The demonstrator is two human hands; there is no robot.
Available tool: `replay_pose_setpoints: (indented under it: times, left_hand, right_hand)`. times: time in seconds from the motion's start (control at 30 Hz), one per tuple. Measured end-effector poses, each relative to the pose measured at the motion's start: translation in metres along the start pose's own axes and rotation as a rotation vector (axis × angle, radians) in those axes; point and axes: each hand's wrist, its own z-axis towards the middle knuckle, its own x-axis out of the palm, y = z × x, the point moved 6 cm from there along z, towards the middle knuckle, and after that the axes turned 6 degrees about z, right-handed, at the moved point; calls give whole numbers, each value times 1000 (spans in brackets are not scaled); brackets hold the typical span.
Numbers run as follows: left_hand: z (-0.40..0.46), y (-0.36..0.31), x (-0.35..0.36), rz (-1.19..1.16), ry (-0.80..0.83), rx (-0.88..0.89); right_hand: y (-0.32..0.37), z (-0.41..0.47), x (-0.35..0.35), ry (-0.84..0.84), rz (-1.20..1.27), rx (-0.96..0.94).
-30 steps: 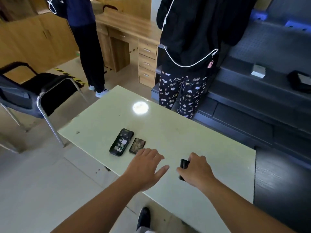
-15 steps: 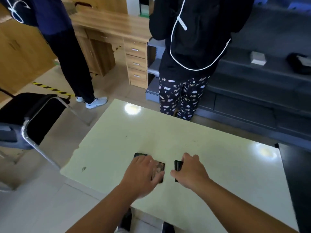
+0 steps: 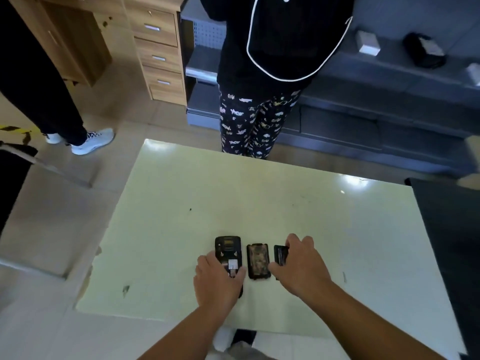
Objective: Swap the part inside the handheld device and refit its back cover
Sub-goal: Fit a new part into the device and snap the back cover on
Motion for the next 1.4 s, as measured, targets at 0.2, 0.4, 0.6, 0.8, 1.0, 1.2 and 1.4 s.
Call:
replay_pose_setpoints:
  times: [0.2, 0.4, 0.6, 0.8, 1.0, 1.2, 1.4]
  left_hand:
    - [4, -7, 26, 5, -45, -168]
    - [5, -5, 32, -51, -81, -217]
    - [17, 5, 27, -66, 51, -234]
    - [24, 22, 8, -494, 168, -172]
    - [-5, -10, -21, -928, 366, -88]
    - [-35, -82, -53, -1289, 575, -19]
    - [-42, -111, -56, -1359, 782, -72]
  right_hand:
    - [-11, -6, 9, 11, -19, 45]
    - [-21, -19, 15, 17, -15, 48]
    - [-26, -23, 10, 5, 3, 44]
    - [-23, -24, 1, -3, 19, 27]
    - [-1, -36, -24, -49, 59, -63]
    - [27, -54, -70, -144, 97, -155]
    - [48, -73, -82, -146, 83, -246]
